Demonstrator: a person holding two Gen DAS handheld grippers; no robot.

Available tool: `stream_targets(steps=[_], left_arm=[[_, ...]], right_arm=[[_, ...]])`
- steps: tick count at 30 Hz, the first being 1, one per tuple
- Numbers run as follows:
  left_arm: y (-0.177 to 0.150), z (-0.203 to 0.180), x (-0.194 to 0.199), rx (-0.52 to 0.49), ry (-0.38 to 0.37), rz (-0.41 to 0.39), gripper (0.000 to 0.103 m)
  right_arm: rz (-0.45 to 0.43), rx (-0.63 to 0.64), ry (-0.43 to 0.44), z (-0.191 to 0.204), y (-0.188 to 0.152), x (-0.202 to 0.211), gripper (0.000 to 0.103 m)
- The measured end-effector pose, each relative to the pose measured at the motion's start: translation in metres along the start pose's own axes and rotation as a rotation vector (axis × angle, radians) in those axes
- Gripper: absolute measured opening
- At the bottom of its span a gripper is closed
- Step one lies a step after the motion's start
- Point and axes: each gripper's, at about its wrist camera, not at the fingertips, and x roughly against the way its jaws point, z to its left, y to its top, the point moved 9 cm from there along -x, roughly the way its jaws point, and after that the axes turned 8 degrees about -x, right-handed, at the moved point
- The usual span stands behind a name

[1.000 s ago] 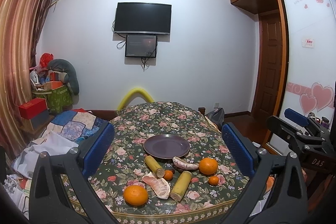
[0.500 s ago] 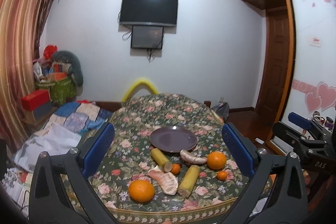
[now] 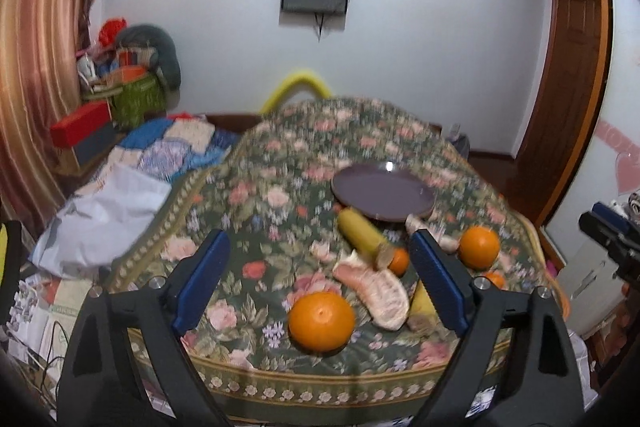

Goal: Organize fruits
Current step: 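Lower both grippers toward the two large oranges on the cloth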

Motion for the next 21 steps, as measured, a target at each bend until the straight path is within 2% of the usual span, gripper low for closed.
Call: stream_targets(steps=[12,21], left_arm=[[-0.056,-0.001,-0.076,0.019,-0.056,0.213,0.092],[-0.087,-0.005,-0.107,0.026,-0.088,0.313,0.09]], right_arm=[[0.131,-0.045,-0.025,-0.022,-0.019,-0.046,0.082],[0.206,-0.054,-0.045,-0.033,-0.037,-0.075,0.082]])
